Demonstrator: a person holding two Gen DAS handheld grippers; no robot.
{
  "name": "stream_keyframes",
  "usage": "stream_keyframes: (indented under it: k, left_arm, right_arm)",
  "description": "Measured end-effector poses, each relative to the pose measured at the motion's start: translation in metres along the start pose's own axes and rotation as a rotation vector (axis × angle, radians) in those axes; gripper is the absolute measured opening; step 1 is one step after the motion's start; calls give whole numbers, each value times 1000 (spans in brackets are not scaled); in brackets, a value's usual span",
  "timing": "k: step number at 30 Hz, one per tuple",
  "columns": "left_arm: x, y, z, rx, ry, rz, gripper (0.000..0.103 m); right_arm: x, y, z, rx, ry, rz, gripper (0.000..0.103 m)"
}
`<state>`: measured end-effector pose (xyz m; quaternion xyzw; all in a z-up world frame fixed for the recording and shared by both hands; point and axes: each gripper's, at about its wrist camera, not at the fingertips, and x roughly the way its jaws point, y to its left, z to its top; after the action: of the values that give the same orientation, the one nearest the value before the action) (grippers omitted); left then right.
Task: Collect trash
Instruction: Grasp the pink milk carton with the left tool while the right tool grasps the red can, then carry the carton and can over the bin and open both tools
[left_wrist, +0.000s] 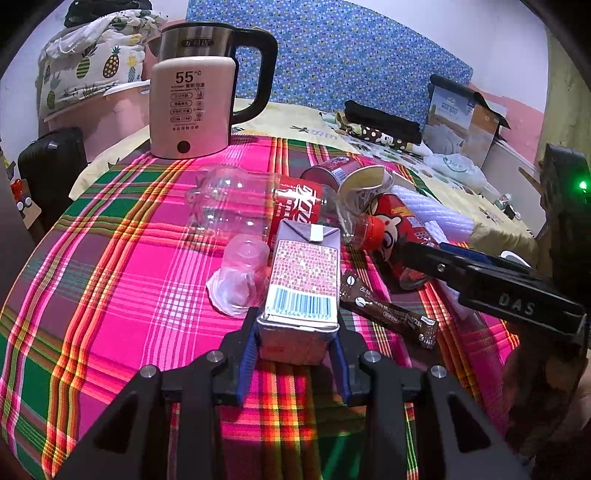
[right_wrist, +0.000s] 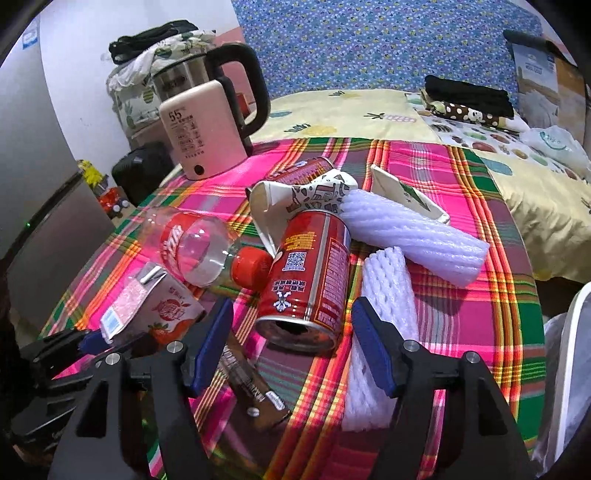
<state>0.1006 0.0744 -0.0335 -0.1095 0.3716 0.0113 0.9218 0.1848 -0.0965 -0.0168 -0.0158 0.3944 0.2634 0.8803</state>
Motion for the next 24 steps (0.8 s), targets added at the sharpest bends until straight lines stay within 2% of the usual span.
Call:
stream_keyframes:
  k: [6, 9, 24]
  left_arm:
    - [2, 3, 1, -7, 4, -2, 37]
    - [4, 3, 2, -10, 5, -1, 37]
    - [-6, -6, -2, 15, -4, -15, 36]
  right_arm:
    - [8, -4, 2, 21, 28, -32, 67]
    - [7, -4, 2, 20, 23, -28, 56]
    - [-22, 0, -13, 5, -8, -12, 55]
